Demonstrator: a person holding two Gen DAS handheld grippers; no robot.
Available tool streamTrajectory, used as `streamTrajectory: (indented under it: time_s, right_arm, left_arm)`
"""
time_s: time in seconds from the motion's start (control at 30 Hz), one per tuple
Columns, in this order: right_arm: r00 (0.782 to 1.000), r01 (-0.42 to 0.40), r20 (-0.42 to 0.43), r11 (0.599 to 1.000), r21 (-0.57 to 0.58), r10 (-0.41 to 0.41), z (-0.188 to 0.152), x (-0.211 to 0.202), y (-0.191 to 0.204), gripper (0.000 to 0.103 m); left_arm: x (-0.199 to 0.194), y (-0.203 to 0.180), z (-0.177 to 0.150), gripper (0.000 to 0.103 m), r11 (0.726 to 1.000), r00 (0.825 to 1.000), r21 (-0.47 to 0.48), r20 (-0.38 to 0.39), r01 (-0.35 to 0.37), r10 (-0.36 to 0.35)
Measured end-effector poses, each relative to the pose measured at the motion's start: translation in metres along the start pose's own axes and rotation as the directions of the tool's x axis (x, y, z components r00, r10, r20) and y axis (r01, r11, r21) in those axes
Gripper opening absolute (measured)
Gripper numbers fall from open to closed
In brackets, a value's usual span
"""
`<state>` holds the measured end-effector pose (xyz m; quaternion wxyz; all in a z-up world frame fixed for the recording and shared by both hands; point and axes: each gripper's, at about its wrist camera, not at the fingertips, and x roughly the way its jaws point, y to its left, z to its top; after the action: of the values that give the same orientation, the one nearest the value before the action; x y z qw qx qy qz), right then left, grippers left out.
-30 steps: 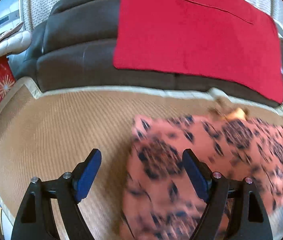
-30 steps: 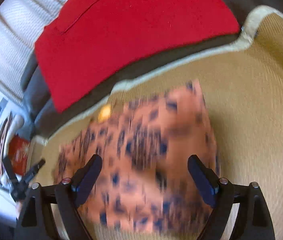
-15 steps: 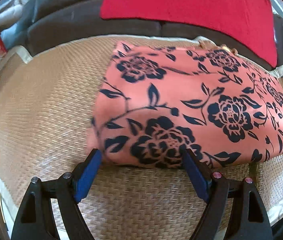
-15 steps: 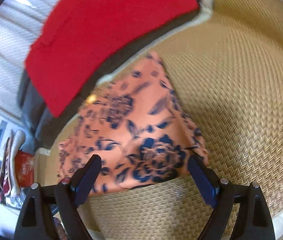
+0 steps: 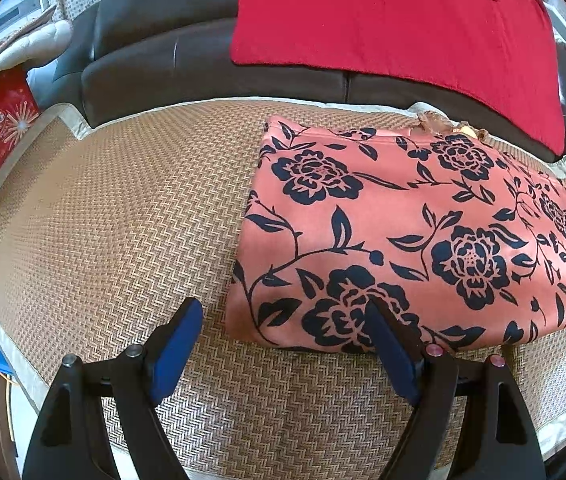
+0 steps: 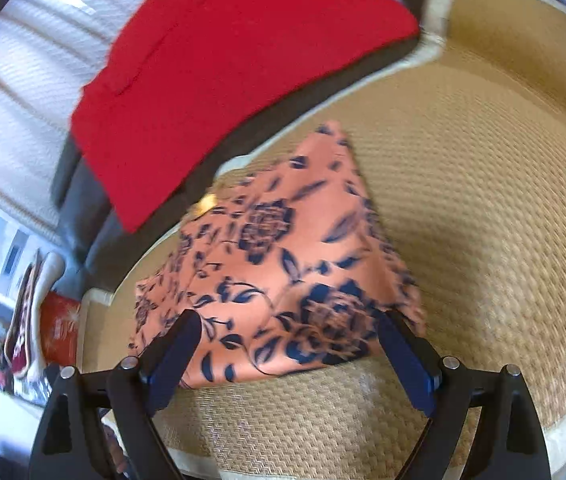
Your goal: Fold small clothes
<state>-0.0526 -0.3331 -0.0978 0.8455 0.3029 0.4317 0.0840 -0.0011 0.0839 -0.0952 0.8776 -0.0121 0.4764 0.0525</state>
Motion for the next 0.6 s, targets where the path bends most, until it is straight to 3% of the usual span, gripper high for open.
streamTrajectory:
  time_s: [0.13, 0.2, 0.3, 0.43, 0.5, 0.6]
  right_arm:
    - [0.995, 0.048, -0.086, 0.994, 0.096, -0.04, -0.003, 0.042, -0.03, 0.091]
    - [0.999, 0.015, -0.052, 0.99, 0.141, -0.007, -0.004, 0.036, -0.037, 0.091]
    - [0.999, 0.041, -0.028, 0.995, 0.093, -0.038, 0.0, 0.02, -0.018, 0.091]
    - [0.999, -0.034, -0.039, 0.999, 0.001, 0.034, 0.002, 0.022, 0.004, 0.095]
    - [0.993, 0.056, -0.105, 0.997, 0.046, -0.051, -0.001, 0.045, -0.015, 0.095]
    - [0.997, 0.013, -0.072, 0.992, 0.124, -0.004, 0.006, 0.038, -0.02, 0.097]
  left_arm:
    - [0.002, -0.001, 0.002, 0.084, 1.0, 1.0, -0.001, -0.004, 0.004, -0.004]
    - [0.003, 0.001, 0.003, 0.084, 1.0, 1.0, 0.0, -0.003, -0.002, 0.002]
    - [0.01, 0.001, 0.005, 0.084, 1.0, 1.0, -0.008, -0.008, -0.013, 0.013]
    - [0.024, 0.001, 0.005, 0.083, 1.0, 0.999, -0.007, -0.037, -0.022, 0.021]
    - [0.034, 0.001, 0.004, 0.083, 0.999, 0.997, -0.003, -0.071, -0.038, 0.038]
    - [0.042, 0.006, 0.002, 0.083, 0.998, 0.994, -0.003, -0.09, -0.063, 0.062]
